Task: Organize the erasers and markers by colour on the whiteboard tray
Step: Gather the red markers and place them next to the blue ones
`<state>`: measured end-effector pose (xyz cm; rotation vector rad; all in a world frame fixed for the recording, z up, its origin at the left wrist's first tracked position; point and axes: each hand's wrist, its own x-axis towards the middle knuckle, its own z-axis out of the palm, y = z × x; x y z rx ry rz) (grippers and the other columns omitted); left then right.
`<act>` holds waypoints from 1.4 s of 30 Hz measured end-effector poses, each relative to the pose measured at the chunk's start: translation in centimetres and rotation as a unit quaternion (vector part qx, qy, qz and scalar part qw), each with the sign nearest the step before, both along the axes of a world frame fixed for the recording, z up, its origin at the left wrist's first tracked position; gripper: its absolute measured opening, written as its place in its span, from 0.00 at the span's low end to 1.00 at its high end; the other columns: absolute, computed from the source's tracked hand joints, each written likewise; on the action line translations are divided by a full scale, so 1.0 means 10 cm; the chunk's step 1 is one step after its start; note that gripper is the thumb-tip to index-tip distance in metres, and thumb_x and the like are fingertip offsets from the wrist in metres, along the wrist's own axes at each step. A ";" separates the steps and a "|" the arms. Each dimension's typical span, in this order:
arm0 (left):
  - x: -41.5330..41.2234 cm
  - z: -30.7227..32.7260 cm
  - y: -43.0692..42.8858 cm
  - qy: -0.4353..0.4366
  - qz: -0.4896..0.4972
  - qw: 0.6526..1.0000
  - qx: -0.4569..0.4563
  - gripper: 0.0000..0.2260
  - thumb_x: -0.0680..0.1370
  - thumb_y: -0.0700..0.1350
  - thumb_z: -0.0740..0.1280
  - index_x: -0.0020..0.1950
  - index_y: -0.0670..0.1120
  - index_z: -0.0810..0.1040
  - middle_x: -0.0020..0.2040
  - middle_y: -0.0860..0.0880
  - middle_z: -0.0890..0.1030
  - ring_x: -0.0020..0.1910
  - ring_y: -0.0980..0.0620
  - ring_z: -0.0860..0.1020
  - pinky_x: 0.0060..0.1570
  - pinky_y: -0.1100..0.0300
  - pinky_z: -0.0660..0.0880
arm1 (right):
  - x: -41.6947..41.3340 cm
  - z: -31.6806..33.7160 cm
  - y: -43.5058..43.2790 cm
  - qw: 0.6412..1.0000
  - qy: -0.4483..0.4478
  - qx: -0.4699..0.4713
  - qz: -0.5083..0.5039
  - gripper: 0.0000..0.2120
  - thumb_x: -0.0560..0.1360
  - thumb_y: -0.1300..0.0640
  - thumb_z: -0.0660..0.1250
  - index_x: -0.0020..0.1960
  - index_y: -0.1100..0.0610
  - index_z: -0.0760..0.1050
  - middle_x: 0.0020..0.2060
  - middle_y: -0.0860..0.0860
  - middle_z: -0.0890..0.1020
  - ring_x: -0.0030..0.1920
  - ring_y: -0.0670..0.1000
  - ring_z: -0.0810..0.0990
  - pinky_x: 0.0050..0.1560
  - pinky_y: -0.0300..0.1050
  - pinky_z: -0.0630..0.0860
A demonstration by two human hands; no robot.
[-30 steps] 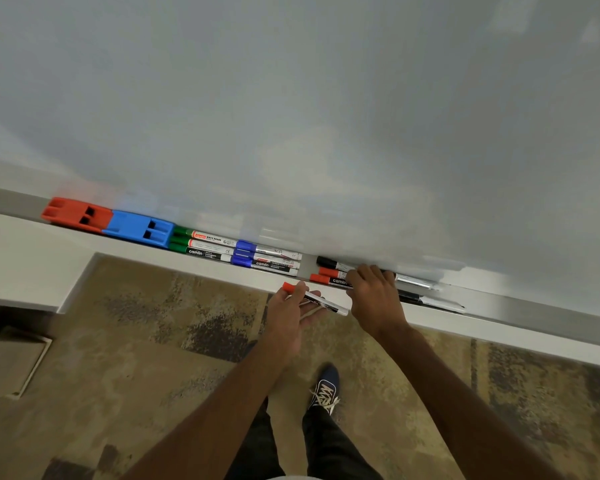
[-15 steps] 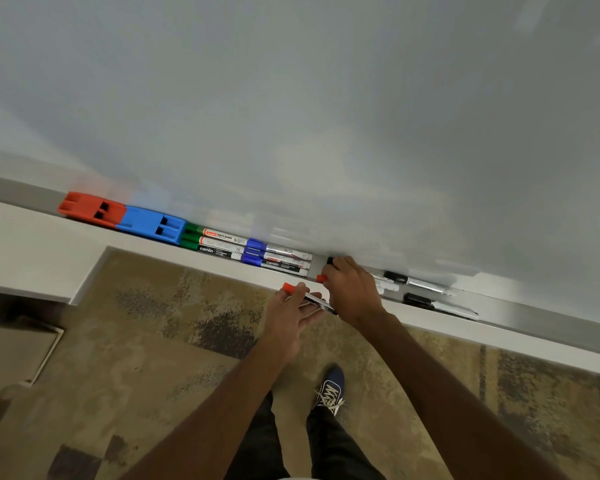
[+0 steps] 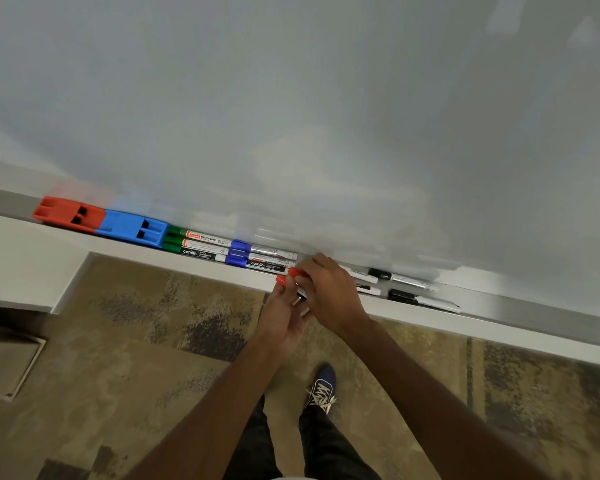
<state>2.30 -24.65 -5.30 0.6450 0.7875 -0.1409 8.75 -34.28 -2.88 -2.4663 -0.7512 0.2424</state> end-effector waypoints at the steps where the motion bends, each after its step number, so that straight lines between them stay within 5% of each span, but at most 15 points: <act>1: -0.01 0.00 0.01 -0.010 -0.001 1.000 -0.009 0.17 0.83 0.49 0.58 0.70 0.45 0.72 0.58 0.42 0.82 0.56 0.44 0.82 0.47 0.50 0.83 | 0.00 0.00 0.00 1.000 0.011 0.005 -0.005 0.09 0.78 0.58 0.65 0.55 0.56 0.80 0.48 0.53 0.79 0.48 0.54 0.78 0.46 0.49 0.76; 8: -0.01 -0.10 -0.01 0.012 -0.022 1.000 0.018 0.09 0.82 0.42 0.64 0.60 0.42 0.78 0.53 0.40 0.85 0.52 0.42 0.85 0.49 0.42 0.83 | 0.00 0.00 -0.18 0.999 0.000 0.037 -0.020 0.10 0.74 0.68 0.68 0.54 0.61 0.82 0.47 0.55 0.80 0.46 0.56 0.79 0.41 0.48 0.77; 11: -0.03 -0.11 -0.02 0.016 -0.014 0.999 0.035 0.08 0.82 0.41 0.63 0.61 0.43 0.75 0.51 0.39 0.86 0.51 0.39 0.85 0.47 0.43 0.83 | 0.12 -0.05 -0.43 0.994 -0.050 -0.068 -0.069 0.11 0.71 0.70 0.69 0.51 0.59 0.82 0.47 0.53 0.81 0.50 0.56 0.79 0.38 0.47 0.77; 15: -0.03 -0.09 -0.02 0.004 -0.005 0.998 0.069 0.13 0.83 0.40 0.62 0.65 0.53 0.72 0.52 0.37 0.85 0.50 0.37 0.85 0.48 0.41 0.82 | 0.20 -0.17 -0.65 0.979 -0.037 -0.197 -0.033 0.11 0.73 0.67 0.65 0.52 0.58 0.80 0.51 0.53 0.80 0.57 0.55 0.75 0.46 0.50 0.76; 23: -0.02 -0.05 -0.04 0.004 -0.017 0.996 0.091 0.15 0.83 0.38 0.61 0.69 0.49 0.71 0.56 0.36 0.84 0.53 0.38 0.85 0.56 0.34 0.78 | 0.20 -0.25 -0.64 0.972 -0.038 -0.230 -0.002 0.13 0.73 0.66 0.66 0.57 0.58 0.78 0.53 0.53 0.80 0.60 0.54 0.73 0.49 0.49 0.77; 30: -0.03 -0.02 -0.04 0.009 -0.027 0.995 0.099 0.19 0.79 0.35 0.67 0.68 0.49 0.72 0.56 0.37 0.83 0.53 0.38 0.85 0.52 0.40 0.81 | 0.10 -0.21 -0.60 0.992 -0.060 -0.113 -0.015 0.07 0.72 0.66 0.68 0.50 0.61 0.80 0.46 0.55 0.82 0.52 0.57 0.76 0.47 0.51 0.76; 34: -0.03 -0.04 -0.07 0.018 -0.029 0.993 0.115 0.20 0.78 0.35 0.69 0.67 0.49 0.74 0.58 0.38 0.83 0.53 0.38 0.84 0.49 0.43 0.83 | -0.04 -0.13 -0.54 0.999 0.021 0.004 -0.036 0.04 0.76 0.59 0.69 0.49 0.57 0.81 0.43 0.52 0.82 0.48 0.53 0.75 0.46 0.45 0.70; 42: -0.03 -0.13 -0.08 0.002 -0.056 0.987 0.149 0.20 0.77 0.37 0.70 0.64 0.57 0.77 0.53 0.41 0.85 0.51 0.41 0.85 0.47 0.41 0.83 | -0.09 -0.03 -0.56 0.993 0.093 0.054 -0.051 0.03 0.75 0.59 0.70 0.48 0.56 0.81 0.40 0.50 0.83 0.40 0.50 0.79 0.43 0.44 0.74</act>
